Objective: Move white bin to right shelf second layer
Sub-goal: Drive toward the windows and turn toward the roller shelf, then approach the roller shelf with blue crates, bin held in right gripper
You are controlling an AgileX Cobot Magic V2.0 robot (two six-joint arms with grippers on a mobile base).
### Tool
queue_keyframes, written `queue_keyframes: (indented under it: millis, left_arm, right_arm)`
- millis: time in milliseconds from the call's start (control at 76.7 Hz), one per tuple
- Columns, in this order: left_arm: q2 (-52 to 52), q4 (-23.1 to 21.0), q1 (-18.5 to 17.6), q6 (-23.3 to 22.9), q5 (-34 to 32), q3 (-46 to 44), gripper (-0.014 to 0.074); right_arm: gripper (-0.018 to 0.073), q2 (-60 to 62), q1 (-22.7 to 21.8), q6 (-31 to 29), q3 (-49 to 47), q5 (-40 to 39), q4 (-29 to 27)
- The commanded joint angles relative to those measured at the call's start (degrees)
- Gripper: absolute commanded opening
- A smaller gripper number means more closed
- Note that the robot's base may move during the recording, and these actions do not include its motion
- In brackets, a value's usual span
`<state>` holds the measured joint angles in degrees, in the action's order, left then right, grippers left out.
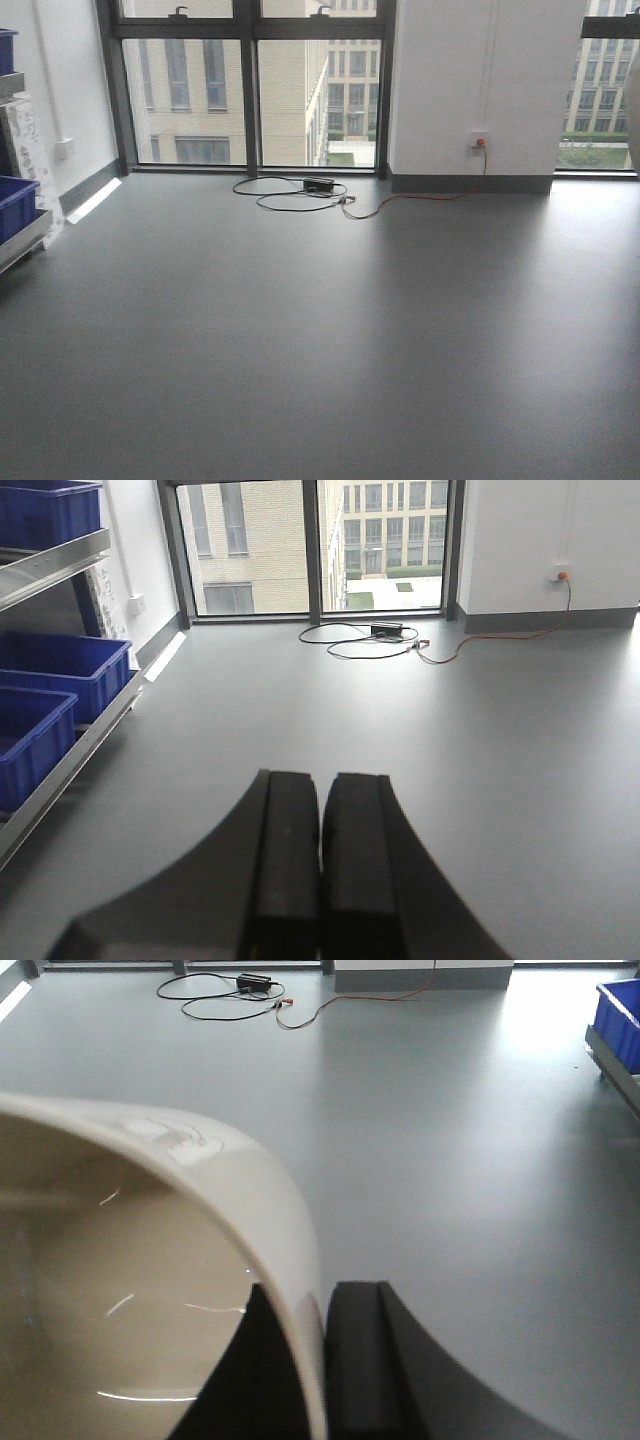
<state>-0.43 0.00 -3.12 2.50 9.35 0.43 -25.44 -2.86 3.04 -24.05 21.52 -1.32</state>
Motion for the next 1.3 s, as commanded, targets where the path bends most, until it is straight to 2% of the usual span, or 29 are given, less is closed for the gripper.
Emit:
queue_keyframes:
  millis: [0,1290]
  left_arm:
    - [-0.9,0.0,-0.07,-0.3,-4.91,2.11,0.0085]
    - [-0.9,0.0,-0.07,-0.3,-4.91,2.11,0.0085]
  right_arm:
    - [0.0049,-0.12,0.06,0.17,-1.84,-5.74,0.17]
    - [0.0049,-0.16,0.06,0.17,-1.84,-5.76,0.17]
